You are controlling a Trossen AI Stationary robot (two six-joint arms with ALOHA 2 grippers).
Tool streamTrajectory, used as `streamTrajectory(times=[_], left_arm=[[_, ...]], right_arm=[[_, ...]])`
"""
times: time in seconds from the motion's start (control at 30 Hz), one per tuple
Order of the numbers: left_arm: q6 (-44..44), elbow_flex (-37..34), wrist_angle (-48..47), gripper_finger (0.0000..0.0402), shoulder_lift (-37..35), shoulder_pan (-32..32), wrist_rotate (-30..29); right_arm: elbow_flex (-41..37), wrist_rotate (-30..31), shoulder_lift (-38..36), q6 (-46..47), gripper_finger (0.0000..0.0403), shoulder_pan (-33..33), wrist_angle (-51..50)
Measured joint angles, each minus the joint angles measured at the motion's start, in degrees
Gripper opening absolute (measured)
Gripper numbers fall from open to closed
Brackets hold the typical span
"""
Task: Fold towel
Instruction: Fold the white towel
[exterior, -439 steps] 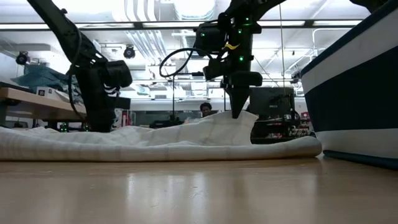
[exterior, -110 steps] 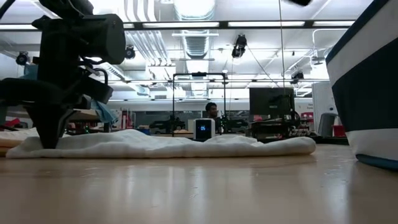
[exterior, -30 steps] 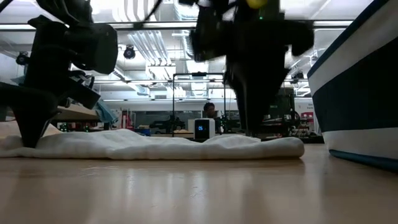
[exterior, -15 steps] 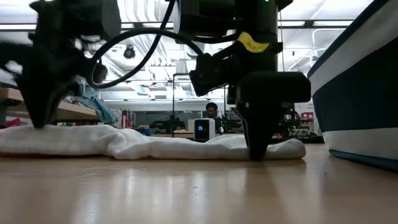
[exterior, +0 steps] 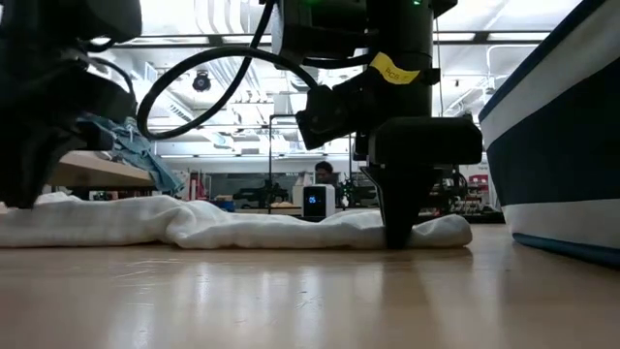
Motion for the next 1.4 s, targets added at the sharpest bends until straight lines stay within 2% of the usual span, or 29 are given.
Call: streamTrajectory(times=[0.17,0.37,0.53,0.67,0.77,0.9,0.93,1.13,1.23,1.4], left_arm=[[-0.9,-0.6,2.3,0.005,3.9,-2.5,-8.3],[0.6,-0.8,5.5,0.0108,6.6,-4.0,-9.0],[-1.9,-1.7,7.0,0.0167,9.1,-4.7,-10.3],[-3.9,-2.7,8.8,0.0187,11.0,-4.8,-10.8],[-5.0,-2.6,8.9,0.0159,11.5,-4.9,-11.0],[-5.2,-2.4,8.3,0.0035,10.5,-5.4,-11.8],[-5.9,-2.2,7.9,0.0019,10.4,-5.5,-11.7],[-8.8,-2.1,6.4,0.0003,9.7,-6.4,-7.7],[-9.7,-1.8,6.0,0.0001,8.8,-7.5,0.1],[-10.4,1.8,5.9,0.0001,6.8,-10.1,7.8]], right_arm=[[-0.1,0.0,-0.2,-0.2,0.0002,0.0,0.0],[-0.1,-0.1,-0.3,-0.5,0.0001,0.0,0.0],[-0.1,0.0,-0.3,-0.5,0.0001,0.1,0.0],[-0.1,0.0,-0.3,-0.5,0.0,0.1,0.0],[-0.1,0.0,-0.3,-1.0,0.0,0.3,-0.6],[-0.1,-0.2,-0.7,-1.1,0.0,0.6,-2.1],[-0.2,-0.3,-0.9,-1.1,0.0,0.6,-2.3],[-0.2,-0.5,-3.0,-1.4,0.0,0.8,-5.1],[-0.2,-1.2,-5.1,-1.5,0.0,0.9,-7.3],[-0.3,-5.6,-8.6,-2.3,0.0,0.9,-9.3]])
